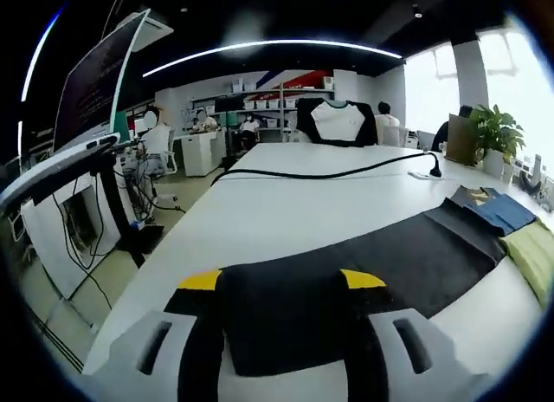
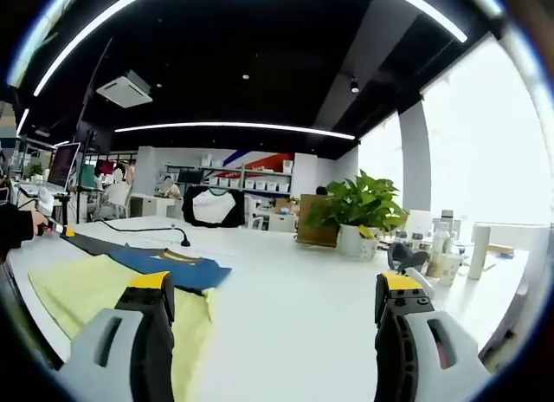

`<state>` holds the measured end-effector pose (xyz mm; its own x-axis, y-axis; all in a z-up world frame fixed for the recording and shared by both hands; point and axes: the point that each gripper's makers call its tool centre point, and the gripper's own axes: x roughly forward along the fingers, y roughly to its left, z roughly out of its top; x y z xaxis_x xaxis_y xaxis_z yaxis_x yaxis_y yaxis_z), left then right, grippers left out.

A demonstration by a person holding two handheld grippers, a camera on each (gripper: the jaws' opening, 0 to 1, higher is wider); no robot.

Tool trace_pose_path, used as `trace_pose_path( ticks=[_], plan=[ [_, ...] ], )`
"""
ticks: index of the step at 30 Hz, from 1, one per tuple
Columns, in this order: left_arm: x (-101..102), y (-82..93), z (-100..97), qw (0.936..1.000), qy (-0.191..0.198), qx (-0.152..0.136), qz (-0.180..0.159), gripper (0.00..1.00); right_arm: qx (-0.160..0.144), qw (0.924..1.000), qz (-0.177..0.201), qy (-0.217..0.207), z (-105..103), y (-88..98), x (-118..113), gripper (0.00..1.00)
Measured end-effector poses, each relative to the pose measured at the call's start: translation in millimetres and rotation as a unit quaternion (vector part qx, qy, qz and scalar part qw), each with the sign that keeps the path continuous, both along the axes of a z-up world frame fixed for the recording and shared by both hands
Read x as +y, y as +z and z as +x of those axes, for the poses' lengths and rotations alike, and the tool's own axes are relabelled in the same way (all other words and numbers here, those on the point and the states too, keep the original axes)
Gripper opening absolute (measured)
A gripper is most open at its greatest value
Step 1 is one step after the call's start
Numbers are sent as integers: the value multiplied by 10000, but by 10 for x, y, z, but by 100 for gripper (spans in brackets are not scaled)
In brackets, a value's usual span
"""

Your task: Fold the garment on the visible template until the final outline fits inside the template.

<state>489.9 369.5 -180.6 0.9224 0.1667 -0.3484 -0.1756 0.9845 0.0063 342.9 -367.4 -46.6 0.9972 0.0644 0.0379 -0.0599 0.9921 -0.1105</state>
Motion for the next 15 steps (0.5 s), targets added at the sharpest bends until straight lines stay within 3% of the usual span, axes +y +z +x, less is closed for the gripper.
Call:
trace_pose_path(
  ticks=[4,11,15],
  plan=[
    [71,6,-2,9999,128,-10,56,43,51,10000,11,-26,12,-39,-19,99],
    [68,9,27,9998,171,-27,68,39,75,10000,10,-32,27,-54,-22,99],
    [87,9,34,9993,231,-186,213,21,-21,9997,-82,-242,-50,-22,-178,99]
  ],
)
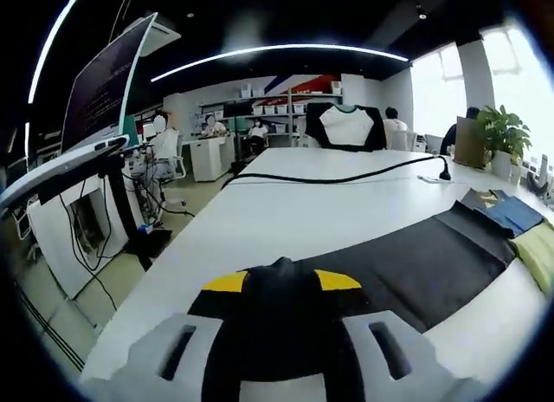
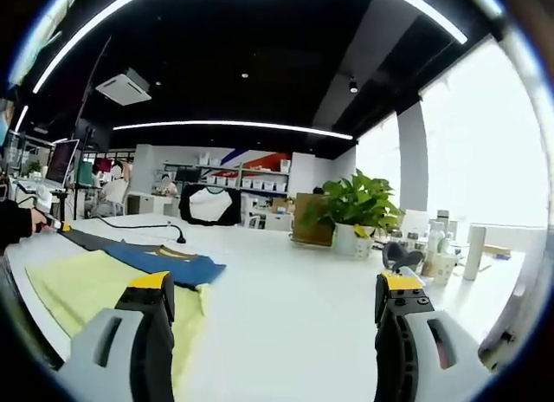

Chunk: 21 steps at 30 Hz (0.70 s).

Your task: Fold the garment on the visible template until the final outline fits inside the template.

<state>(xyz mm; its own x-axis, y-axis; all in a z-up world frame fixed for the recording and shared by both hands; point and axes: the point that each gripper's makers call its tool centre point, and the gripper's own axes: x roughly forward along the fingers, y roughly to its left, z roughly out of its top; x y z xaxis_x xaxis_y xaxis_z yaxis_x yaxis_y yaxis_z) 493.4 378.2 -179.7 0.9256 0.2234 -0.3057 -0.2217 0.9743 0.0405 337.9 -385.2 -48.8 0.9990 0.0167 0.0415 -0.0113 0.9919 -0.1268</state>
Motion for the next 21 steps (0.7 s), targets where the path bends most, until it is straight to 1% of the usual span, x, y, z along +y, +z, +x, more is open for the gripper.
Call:
trace_pose_path(
  ticks=[2,4,5,8,10,11,13,16,17,19,20,21],
  plan=[
    [-19,7,26,9999,-38,97,17,17,-21,10000,6,-41,-17,33,-47,99],
    [-16,1,31,9995,-51,248,163,10,-134,9999,-17,-70,-29,80,-59,99],
    [-19,-2,30,9989,-100,327,317,6,-140,9999,-41,-71,-27,82,-57,99],
    [-57,-2,41,9962,-198,469,708,3,-75,9999,-109,-77,-26,35,-61,99],
    [-56,-5,42,9970,-164,452,606,3,-36,9999,-127,-74,-19,-5,-74,99],
    [-51,-8,37,9983,-115,432,387,3,-3,9999,-94,-87,-10,-32,-95,99],
    [-39,-3,31,9992,-37,376,164,2,50,9999,-13,-89,-3,-55,-110,99],
    [-34,1,33,9989,-28,436,178,2,-10,10000,-28,-53,-6,-29,-89,99],
    [-34,1,25,9990,51,450,1,2,-25,10000,-54,-50,-8,-24,-85,99],
    [-35,8,22,9980,170,381,-474,2,-25,10000,-28,-65,-6,-44,-101,99],
    [-48,27,27,9970,154,338,-675,2,-18,10000,0,-71,-5,-57,-110,99],
    [-35,111,33,9947,250,123,-987,2,-23,10000,31,-82,-5,-68,-120,99]
  ],
)
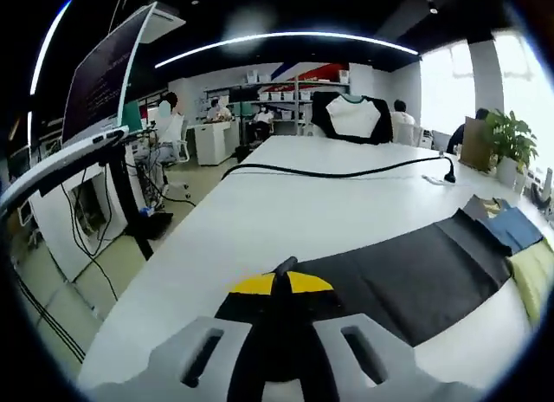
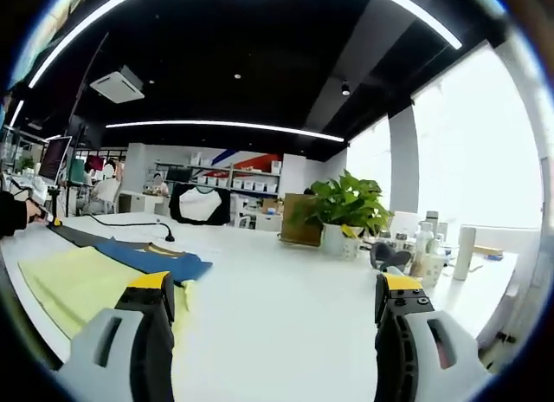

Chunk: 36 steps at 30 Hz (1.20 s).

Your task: Fold the garment on the visible template until the final outline fits inside the template.

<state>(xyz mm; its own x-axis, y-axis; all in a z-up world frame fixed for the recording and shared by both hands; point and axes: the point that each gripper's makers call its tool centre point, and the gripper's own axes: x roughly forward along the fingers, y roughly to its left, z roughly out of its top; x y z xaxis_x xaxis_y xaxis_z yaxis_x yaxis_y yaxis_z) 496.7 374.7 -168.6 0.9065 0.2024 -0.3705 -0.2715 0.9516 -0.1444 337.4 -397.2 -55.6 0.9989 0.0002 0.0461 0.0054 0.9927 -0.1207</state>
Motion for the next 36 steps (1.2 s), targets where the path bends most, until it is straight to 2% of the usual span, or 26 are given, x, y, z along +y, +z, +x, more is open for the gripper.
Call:
trace_pose_path(
  ticks=[1,2,4,6,9,12,13,20,24,28,31,35,36],
  plan=[
    [9,73,-2,9999,17,-109,-50,2,-16,10000,21,-8,2,3,-1,99],
    [18,107,-14,10000,-18,-76,61,2,-26,10000,36,-5,0,8,2,99],
    [-7,238,-6,9998,-42,-182,79,2,-55,10000,44,23,3,23,18,99],
    [-98,408,22,9990,-111,-424,-65,2,-50,10000,3,24,12,28,35,99],
    [-198,614,35,9980,-128,-603,-128,2,-24,10000,-44,29,23,17,57,99],
    [-335,818,93,9952,-221,-848,-444,2,3,9999,37,113,29,7,96,99],
    [-368,859,98,9948,-238,-853,-498,2,2,9999,36,122,29,10,102,99],
    [-611,1330,107,9881,-507,-1302,-636,2,-14,10000,28,90,-3,37,72,98],
    [-853,1581,129,9818,-834,-1518,-774,2,-52,9999,19,107,-22,59,72,98],
    [-1086,1826,160,9777,-1109,-1655,-662,2,-83,9999,29,86,-34,79,58,99],
    [-1366,2067,206,9711,-1447,-1801,-599,2,-80,9999,20,75,-36,81,58,99],
    [-1631,2282,286,9643,-1691,-1958,-568,2,-27,9998,53,178,-27,48,124,99],
    [-1750,2339,307,9609,-1822,-1996,-595,2,-22,9998,56,199,-26,43,140,99]
  ],
)
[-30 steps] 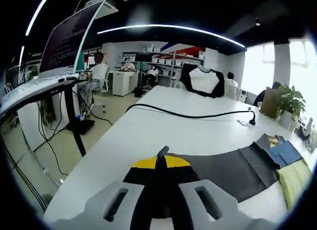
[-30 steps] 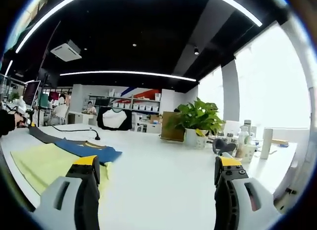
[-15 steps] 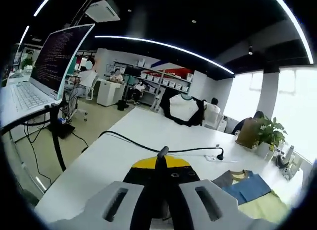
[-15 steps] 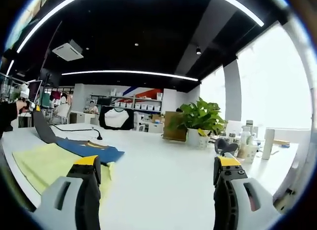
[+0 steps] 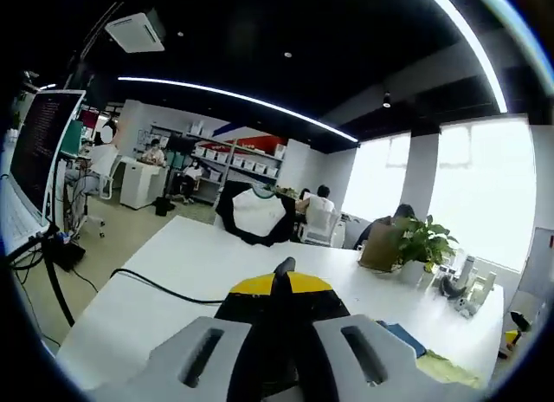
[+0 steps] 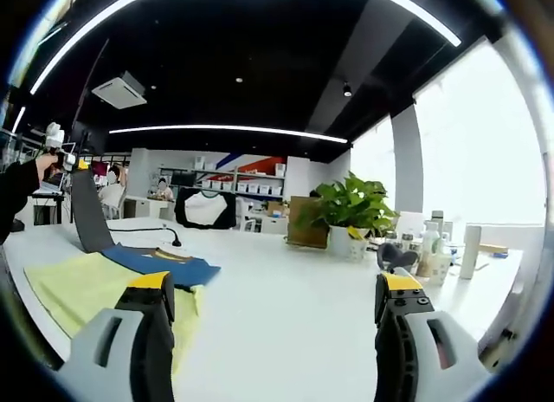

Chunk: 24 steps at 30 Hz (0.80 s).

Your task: Fold the garment on the visible template until the final outline fits inside the template.

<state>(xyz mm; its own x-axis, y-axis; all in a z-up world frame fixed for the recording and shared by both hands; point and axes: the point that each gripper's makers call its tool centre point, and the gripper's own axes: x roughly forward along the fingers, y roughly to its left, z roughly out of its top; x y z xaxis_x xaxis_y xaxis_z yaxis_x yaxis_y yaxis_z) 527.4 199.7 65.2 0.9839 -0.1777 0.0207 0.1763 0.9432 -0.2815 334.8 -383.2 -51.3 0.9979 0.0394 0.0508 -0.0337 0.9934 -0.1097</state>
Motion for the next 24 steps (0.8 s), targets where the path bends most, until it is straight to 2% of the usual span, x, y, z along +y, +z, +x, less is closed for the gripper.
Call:
trace_pose_path(
  ticks=[3,6,7,12,17,21,24],
  plan=[
    [-240,104,68,9997,-192,-112,75,2,33,10000,-3,60,2,-9,40,99],
    [-594,175,89,9981,-581,-197,-92,2,7,10000,7,79,1,3,56,99],
    [-664,183,93,9979,-606,-242,-11,2,6,10000,8,80,3,10,58,99],
    [-1116,161,209,9950,-995,-117,-32,2,-7,9999,31,149,3,11,96,99],
    [-1549,249,369,9915,-1277,-199,155,2,39,9997,56,231,-2,-17,152,99],
    [-1860,170,516,9887,-1454,-69,369,3,20,9997,66,215,-8,-8,154,99],
    [-2012,85,577,9877,-1517,-15,379,3,43,9997,58,216,-9,-14,157,99]
  ],
)
